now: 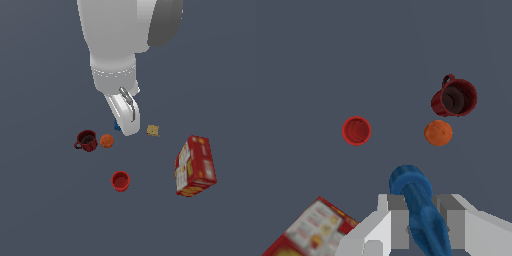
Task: Pick up a designated object from a clutter of objects.
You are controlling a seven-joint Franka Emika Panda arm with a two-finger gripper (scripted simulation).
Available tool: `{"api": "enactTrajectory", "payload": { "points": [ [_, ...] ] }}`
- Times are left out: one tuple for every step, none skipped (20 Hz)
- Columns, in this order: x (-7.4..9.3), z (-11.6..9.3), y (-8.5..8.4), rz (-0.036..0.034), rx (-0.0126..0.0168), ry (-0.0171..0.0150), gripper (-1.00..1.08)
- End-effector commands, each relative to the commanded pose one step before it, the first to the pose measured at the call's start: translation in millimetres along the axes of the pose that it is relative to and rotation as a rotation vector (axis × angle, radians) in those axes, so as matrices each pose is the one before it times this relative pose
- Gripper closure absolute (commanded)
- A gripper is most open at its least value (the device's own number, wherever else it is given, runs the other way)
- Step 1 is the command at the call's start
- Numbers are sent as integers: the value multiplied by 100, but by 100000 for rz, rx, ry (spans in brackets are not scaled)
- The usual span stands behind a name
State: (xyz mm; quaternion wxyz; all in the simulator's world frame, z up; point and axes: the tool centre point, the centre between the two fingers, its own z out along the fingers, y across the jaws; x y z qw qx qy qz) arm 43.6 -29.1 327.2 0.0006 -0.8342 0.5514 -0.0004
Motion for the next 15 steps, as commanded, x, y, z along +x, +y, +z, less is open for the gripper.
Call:
{"api": "enactTrajectory", "payload": {
  "points": [
    [720,-1492,-369,-71,-130,-9,108],
    [246,-477,-129,0,0,0,108],
    [224,-431,-120,0,0,0,108],
    [202,-387,-110,0,0,0,108],
    [181,-346,-101,0,0,0,108],
    [161,-306,-92,0,0,0,108],
    [142,-268,-83,0,0,0,108],
    [124,-231,-74,0,0,0,108],
    [106,-197,-64,0,0,0,108],
    [88,-164,-55,0,0,0,108],
    [71,-132,-45,0,0,0,108],
    [55,-101,-36,0,0,0,108],
    [39,-71,-25,0,0,0,108],
    [23,-42,-15,0,0,0,108],
    [8,-14,-5,0,0,0,108]
  ]
}}
